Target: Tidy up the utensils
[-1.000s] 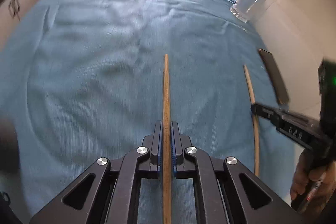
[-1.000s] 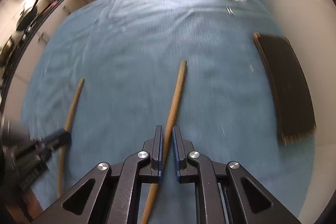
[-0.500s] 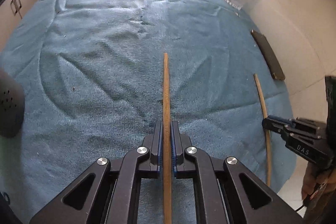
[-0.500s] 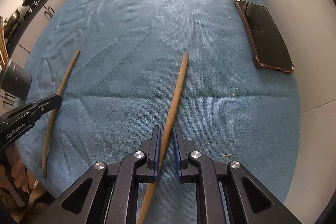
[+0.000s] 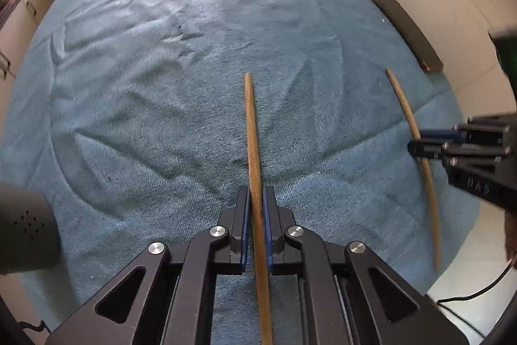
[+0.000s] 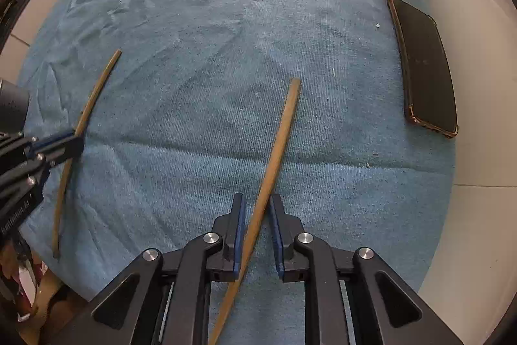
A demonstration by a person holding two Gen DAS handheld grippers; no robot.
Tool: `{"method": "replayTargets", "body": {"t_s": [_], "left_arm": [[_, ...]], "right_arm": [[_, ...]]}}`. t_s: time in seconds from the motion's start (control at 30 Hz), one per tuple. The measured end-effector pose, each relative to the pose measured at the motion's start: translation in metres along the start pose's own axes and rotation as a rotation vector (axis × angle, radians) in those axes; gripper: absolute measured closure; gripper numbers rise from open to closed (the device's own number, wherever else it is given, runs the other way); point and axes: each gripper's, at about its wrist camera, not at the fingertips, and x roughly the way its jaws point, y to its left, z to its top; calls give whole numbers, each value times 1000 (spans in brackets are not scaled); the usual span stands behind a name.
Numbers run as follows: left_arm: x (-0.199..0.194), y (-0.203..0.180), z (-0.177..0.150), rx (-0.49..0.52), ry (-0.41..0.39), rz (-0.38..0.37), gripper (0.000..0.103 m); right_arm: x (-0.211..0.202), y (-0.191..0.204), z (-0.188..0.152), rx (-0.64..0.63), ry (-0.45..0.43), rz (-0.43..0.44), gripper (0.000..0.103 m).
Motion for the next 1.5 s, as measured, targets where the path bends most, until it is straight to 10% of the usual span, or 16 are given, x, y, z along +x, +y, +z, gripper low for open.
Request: {"method": "replayTargets", "body": {"t_s": [0.43,0.63,1.07,1.5], "left_arm": [[1,-12,0,38,-26,-78,61],[0,-7,-7,-25,-97,-8,97],[-41,13,-53,-223,-291,-31,97],[-93,6,-77,-219,-522,184,97]], "right_arm": [[3,26,-3,-91,-65,-36,92],[2,29,-19,-85,-140,-45,95],[-42,22,-71,-9,-397,127,95],[-66,53,-96,56,-583,281,95]]}}
